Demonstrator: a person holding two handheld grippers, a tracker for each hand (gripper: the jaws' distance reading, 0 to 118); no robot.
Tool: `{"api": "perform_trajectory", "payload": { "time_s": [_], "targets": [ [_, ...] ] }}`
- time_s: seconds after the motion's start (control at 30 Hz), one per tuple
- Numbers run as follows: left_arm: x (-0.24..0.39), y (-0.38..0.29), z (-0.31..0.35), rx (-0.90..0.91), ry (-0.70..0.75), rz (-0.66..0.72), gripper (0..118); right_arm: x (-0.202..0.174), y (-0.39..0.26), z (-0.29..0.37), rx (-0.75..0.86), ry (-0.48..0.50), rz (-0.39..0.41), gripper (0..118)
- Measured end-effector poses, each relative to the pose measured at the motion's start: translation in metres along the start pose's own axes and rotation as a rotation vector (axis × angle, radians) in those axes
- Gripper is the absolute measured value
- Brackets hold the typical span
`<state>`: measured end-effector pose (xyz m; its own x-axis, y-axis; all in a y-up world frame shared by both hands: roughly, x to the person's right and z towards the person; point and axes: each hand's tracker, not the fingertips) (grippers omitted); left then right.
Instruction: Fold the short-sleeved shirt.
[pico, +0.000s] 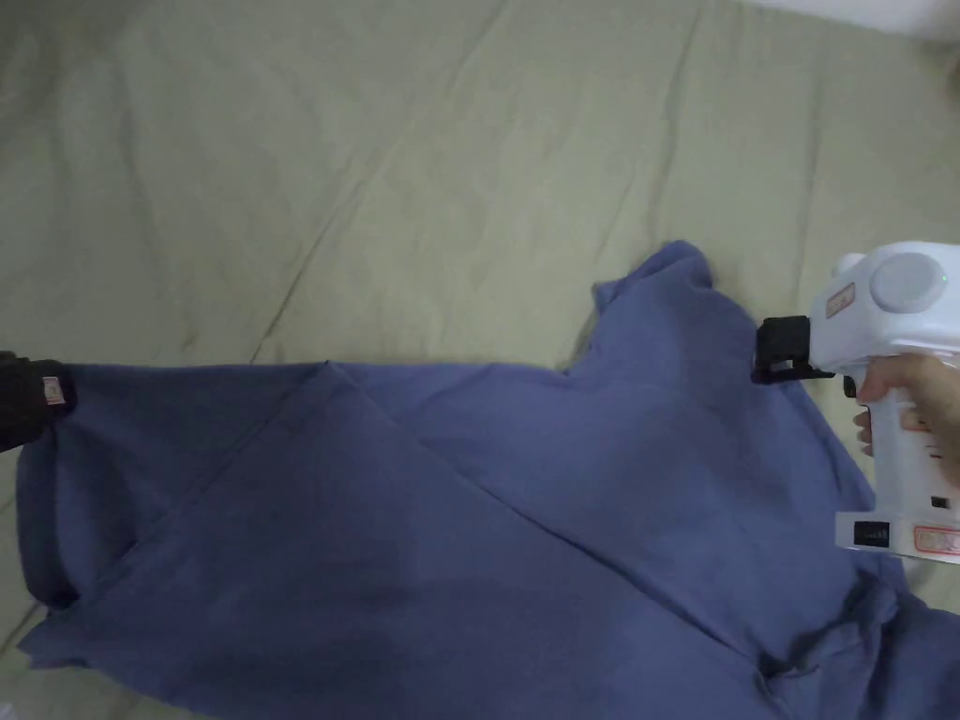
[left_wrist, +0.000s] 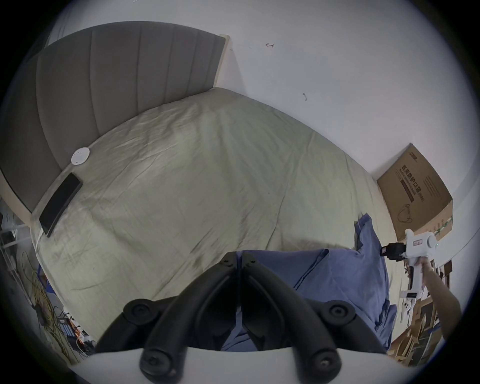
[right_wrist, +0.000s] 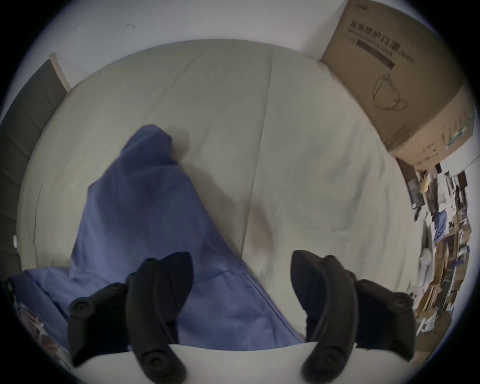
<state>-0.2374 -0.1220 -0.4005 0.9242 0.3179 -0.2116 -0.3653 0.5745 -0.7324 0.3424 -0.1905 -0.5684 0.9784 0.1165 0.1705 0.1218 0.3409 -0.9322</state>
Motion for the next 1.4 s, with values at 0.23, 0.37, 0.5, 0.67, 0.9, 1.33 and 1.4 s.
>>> {"api": "perform_trajectory", "payload": {
  "time_s": [0.23, 0.37, 0.5, 0.67, 0.9, 1.33, 1.4],
  "targets": [
    [0.004, -0.002, -0.01, -0.012, 0.036, 0.002, 0, -0.005, -0.01, -0.005, 0.029, 0.061, -0.05, 3],
    [0.004, 0.0, -0.003, -0.007, 0.024, 0.03, 0, 0.006, -0.011, 0.044, 0.077, 0.099, -0.023, 2],
    [0.01, 0.007, 0.021, 0.03, -0.009, 0.028, 0, 0.031, -0.03, 0.138, 0.249, 0.175, -0.04, 2],
    [0.031, 0.027, 0.085, 0.161, -0.124, -0.019, 0, 0.077, -0.077, 0.282, 0.446, 0.22, -0.046, 2],
    [0.067, 0.074, 0.204, 0.435, -0.274, -0.087, 0, 0.131, -0.145, 0.461, 0.763, 0.198, -0.121, 2],
    [0.101, 0.139, 0.341, 0.699, -0.326, -0.24, 0, 0.15, -0.205, 0.616, 1.017, 0.114, -0.082, 2],
    [0.101, 0.149, 0.345, 0.701, -0.334, -0.235, 0, 0.147, -0.2, 0.622, 1.024, 0.097, -0.075, 2]
  ]
}}
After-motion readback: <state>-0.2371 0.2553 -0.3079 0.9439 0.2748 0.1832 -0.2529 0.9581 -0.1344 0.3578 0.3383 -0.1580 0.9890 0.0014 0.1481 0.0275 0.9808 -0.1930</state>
